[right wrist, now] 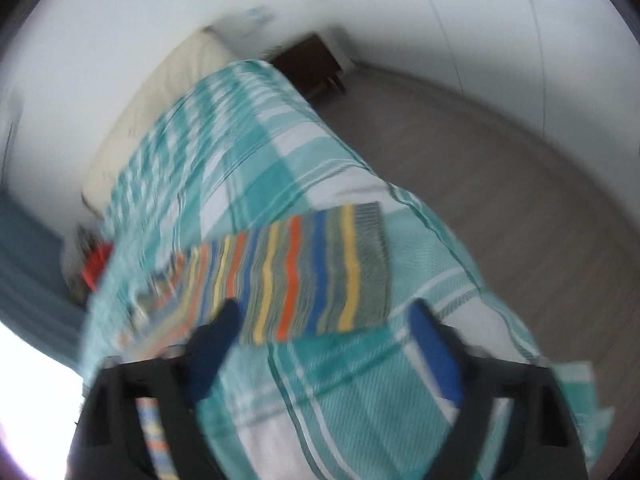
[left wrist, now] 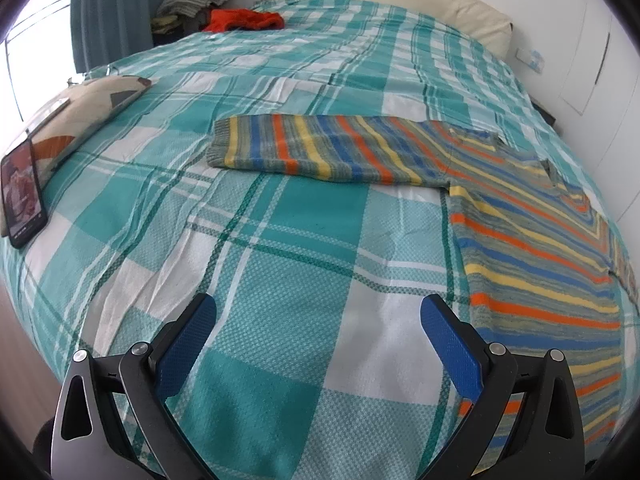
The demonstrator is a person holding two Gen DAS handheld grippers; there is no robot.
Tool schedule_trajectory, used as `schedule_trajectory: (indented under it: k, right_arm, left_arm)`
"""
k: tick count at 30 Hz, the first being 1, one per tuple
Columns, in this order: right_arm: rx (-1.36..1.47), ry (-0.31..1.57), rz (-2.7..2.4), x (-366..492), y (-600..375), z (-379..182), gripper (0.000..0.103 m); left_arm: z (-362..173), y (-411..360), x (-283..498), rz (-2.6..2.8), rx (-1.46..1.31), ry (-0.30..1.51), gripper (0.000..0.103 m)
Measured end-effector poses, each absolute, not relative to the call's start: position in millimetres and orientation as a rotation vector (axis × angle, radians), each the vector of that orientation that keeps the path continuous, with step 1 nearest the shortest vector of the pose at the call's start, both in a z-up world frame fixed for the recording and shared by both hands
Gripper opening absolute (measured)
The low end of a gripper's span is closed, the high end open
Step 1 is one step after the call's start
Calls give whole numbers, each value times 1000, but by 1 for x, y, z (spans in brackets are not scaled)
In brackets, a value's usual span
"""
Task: Fold small clothes
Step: 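Grasp the other sweater side with the right tool and fold it inward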
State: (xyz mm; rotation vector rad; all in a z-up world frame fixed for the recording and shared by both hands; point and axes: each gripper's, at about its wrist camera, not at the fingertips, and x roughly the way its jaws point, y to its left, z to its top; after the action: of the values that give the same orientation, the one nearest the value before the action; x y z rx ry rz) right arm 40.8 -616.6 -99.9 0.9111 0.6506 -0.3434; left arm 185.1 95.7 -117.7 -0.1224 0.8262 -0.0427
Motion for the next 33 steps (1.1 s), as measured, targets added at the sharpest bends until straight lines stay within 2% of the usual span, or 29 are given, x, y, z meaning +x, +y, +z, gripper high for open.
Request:
schedule_trajectory:
  k: [3, 13, 14, 15, 16, 17, 20, 23, 28, 33]
  right_arm:
    - [1087, 670, -319, 53, -645, -124, 58]
    - [970, 780, -400, 104, -648, -143, 58]
    - [934, 800, -414, 109, -646, -143, 48]
    - [872, 832, -433, 116, -642, -142, 22]
    - [803, 860, -446, 122, -638, -139, 12]
    - [770, 870, -442, 125, -635, -136, 7]
    - [666, 855, -510, 124, -625, -108, 5]
    - [477, 801, -504, 132, -593, -53, 5]
    - [379, 719, -198, 180, -496, 38, 5]
    - [360, 730, 55, 242, -383, 62, 5]
  left_arm:
    - [-126, 98, 191, -26, -154, 848, 102]
    - [-145, 84, 192, -13, -94, 916, 102]
    - [-146, 83, 192, -12, -93, 921, 102]
    - [-147, 83, 191, -12, -92, 924, 102]
    - [-148, 82, 190, -12, -89, 925, 102]
    - [-147, 82, 190, -11, -86, 924, 102]
    - [-145, 81, 188, -17, -89, 919, 102]
    - [-143, 81, 189, -32, -109, 913, 102]
    - [-142, 82, 192, -47, -145, 909, 102]
    - [-143, 87, 193, -35, -167, 915, 102]
